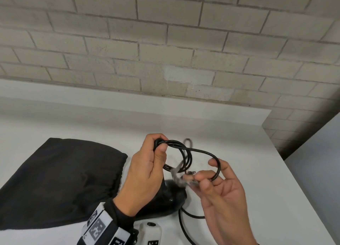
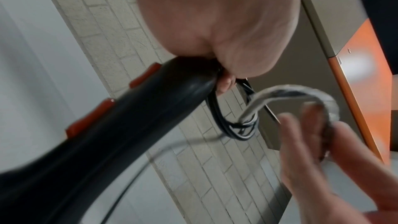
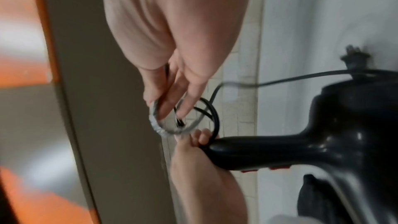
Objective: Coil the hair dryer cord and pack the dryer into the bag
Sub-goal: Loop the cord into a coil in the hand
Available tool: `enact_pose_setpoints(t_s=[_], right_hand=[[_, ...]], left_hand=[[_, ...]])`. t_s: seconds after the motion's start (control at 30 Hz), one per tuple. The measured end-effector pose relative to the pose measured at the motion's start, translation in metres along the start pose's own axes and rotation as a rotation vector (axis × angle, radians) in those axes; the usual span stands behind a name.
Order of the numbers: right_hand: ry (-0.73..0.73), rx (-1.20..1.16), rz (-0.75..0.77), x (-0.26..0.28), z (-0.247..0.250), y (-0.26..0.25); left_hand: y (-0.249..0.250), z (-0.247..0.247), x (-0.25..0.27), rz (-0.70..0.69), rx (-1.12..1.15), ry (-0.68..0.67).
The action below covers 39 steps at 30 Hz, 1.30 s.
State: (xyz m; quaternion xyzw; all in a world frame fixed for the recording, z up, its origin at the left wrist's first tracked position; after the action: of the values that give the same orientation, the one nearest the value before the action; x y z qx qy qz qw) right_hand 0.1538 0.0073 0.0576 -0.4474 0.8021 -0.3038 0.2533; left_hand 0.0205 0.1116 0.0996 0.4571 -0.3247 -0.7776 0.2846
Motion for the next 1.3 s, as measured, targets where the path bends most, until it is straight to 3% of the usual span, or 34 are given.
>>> enact_pose_setpoints(t_s=[0.1,0.13,0.23,0.33,0.4,0.5,0.57,0.67,0.73,0.87,1.1,1.3], right_hand=[[-0.267,-0.389,-0.218,0.007,-0.015,0.009],[-0.263,-0.401,-0.273,0.008,-0.009,0.005],[-0.248,-0.010,-0.359,0.015,0.011,0.008],[-0.173,0.729,-0.215,0.017,0.043,-0.011],[-0.191,0.882,-0.075,0.020,0.047,-0.019],[-0.226,0.887,0.073,0.030,0.043,-0.026],[-0.233,0.792,0.084,0.033,0.037,-0.025],[-0.138,0.567,-0.119,0.028,0.034,-0.007],[-0.088,0.548,-0.262,0.023,0.030,0.009],[-0.193,0.732,-0.451,0.018,0.013,0.037],[-0.391,0.970,-0.337,0.020,0.003,0.031],[-0.227,1.247,-0.435,0.028,0.088,-0.017]], left_hand=[[-0.014,0.008,-0.006,0.050,-0.009,0.051],[-0.020,0.010,-0.008,0.065,-0.008,0.057],[-0.026,0.011,-0.011,0.073,-0.013,0.049],[-0.020,0.008,-0.008,0.055,0.015,0.036],[-0.016,0.006,-0.007,0.038,0.009,0.029],[-0.015,0.005,-0.006,0.035,-0.013,0.022],[-0.016,0.006,-0.006,0.034,-0.007,0.029],[-0.020,0.008,-0.007,0.044,0.017,0.045],[-0.017,0.008,-0.006,0.032,0.014,0.038],[-0.009,0.004,-0.002,0.016,-0.025,0.019],[-0.013,0.011,-0.004,0.031,0.001,0.045],[-0.015,0.010,-0.004,0.041,0.025,0.044]])
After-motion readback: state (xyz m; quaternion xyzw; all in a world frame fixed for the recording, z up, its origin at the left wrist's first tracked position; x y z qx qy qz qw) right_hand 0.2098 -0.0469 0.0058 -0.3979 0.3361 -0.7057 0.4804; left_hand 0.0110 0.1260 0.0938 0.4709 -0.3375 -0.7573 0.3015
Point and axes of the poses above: each hand's wrist, its own x-axis away from the middle knuckle, its own z-axis out of the back of the hand, y = z × x, the point moved 9 cm from there along -x, towards the middle knuckle, and after that the axes turned 5 degrees about -x, right-handed, at the moved point
